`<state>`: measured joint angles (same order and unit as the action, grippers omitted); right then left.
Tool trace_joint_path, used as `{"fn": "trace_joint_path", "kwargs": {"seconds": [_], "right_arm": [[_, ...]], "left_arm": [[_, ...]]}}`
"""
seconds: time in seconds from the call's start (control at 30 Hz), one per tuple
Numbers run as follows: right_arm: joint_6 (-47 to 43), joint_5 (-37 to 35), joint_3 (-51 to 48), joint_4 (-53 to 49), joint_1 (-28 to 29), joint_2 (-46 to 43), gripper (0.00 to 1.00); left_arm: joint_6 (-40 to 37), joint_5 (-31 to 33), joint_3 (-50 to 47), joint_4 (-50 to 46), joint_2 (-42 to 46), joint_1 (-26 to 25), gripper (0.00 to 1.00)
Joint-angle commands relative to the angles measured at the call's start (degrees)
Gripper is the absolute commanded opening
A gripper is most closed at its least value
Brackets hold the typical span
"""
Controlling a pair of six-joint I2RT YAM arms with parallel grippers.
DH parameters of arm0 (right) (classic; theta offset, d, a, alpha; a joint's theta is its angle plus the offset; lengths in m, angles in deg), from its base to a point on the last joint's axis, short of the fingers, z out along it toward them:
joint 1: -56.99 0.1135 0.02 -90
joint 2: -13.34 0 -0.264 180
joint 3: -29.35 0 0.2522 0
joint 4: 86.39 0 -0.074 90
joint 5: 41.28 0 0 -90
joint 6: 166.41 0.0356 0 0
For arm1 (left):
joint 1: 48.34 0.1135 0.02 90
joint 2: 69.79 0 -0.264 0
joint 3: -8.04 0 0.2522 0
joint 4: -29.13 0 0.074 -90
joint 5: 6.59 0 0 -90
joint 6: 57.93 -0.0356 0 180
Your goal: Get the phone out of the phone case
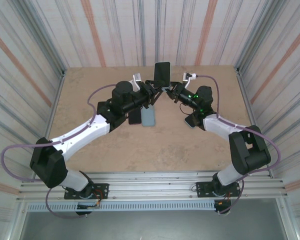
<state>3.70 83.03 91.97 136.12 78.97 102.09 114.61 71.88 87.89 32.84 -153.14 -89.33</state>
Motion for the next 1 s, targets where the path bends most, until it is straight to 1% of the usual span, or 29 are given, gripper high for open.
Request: {"fn": "trace_joint_path", "kwargs": {"seconds": [0.0,0.17,0.3,0.37,0.4,0.47,0.53,0.63,0.7,0.77,0.83,0.97], "right_arm": [[-2.99,-0.11,1.12,2.10,1.09,-3.23,0.02],[-3.69,-0.21,0.79,1.69,1.82,-3.82,0.02],[-4.42,-0.26,0.54,1.76,2.53,-4.11,0.02],[-5.00,-0.72,0.37,1.69,3.06,-4.43,0.02],[-5.21,-1.14,0.19,1.41,3.31,-4.59,0.02],[-5.70,-2.64,-0.59,1.40,4.02,-4.85,0.02],[-7.27,-3.81,-0.97,0.28,5.19,-5.23,0.02],[-9.35,-4.85,-1.11,-1.68,6.82,-5.69,0.02],[-9.29,-5.01,-1.06,-1.18,7.32,-5.15,0.02],[-9.57,-4.96,-0.71,-1.54,7.64,-4.88,0.02],[-10.11,-4.61,-0.30,-1.97,7.81,-4.87,0.02],[-10.52,-5.55,-0.75,-2.91,8.17,-4.92,0.02]], "left_arm": [[-0.10,2.17,-1.24,1.20,-0.24,-0.18,0.53],[0.38,3.51,-2.92,1.53,0.30,-0.14,0.53],[1.04,6.90,-4.26,0.64,1.40,-0.14,0.52],[1.32,9.93,-4.78,-0.74,2.40,-0.14,0.51],[1.92,12.12,-5.11,-2.09,3.24,-0.21,0.52],[2.40,18.24,-5.58,-6.06,5.44,-1.05,0.52],[1.77,20.45,-5.80,-7.19,6.75,-1.11,0.51],[2.89,20.77,-6.35,-6.36,7.07,-1.19,0.47],[4.49,19.86,-7.13,-4.27,6.63,-1.19,0.41],[4.60,19.09,-6.72,-4.92,6.37,-1.19,0.39],[4.88,18.50,-6.82,-4.21,6.27,-1.19,0.35],[5.16,18.71,-6.40,-3.50,6.53,-1.19,0.20]]}}
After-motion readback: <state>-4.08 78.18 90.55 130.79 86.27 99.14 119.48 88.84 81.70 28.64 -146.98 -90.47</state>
